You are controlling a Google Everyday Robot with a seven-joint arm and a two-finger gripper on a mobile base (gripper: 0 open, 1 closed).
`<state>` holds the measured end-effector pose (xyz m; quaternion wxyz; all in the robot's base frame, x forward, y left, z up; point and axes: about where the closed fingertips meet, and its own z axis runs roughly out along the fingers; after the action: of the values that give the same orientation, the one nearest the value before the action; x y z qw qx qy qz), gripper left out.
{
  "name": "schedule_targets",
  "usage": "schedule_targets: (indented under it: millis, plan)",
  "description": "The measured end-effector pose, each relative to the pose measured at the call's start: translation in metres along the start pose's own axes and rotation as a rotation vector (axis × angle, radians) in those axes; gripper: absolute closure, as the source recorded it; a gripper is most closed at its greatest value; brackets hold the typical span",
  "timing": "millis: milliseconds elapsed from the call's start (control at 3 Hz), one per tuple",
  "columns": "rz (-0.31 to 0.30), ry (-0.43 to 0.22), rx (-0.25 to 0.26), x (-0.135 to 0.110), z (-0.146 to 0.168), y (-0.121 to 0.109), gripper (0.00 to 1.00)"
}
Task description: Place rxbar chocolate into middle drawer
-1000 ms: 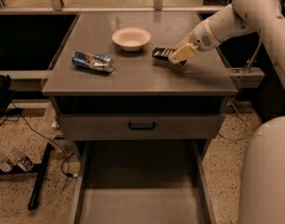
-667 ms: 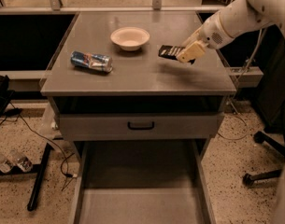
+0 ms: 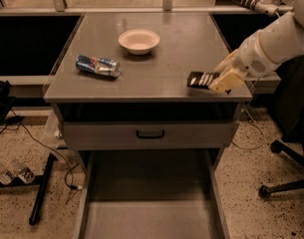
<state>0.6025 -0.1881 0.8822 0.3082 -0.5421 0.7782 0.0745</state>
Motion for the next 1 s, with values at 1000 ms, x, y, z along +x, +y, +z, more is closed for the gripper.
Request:
schedule_targets:
  millis: [1000]
  plan:
    - [0.057,0.128,-0.05,0.111,0.04,0.078,1.0]
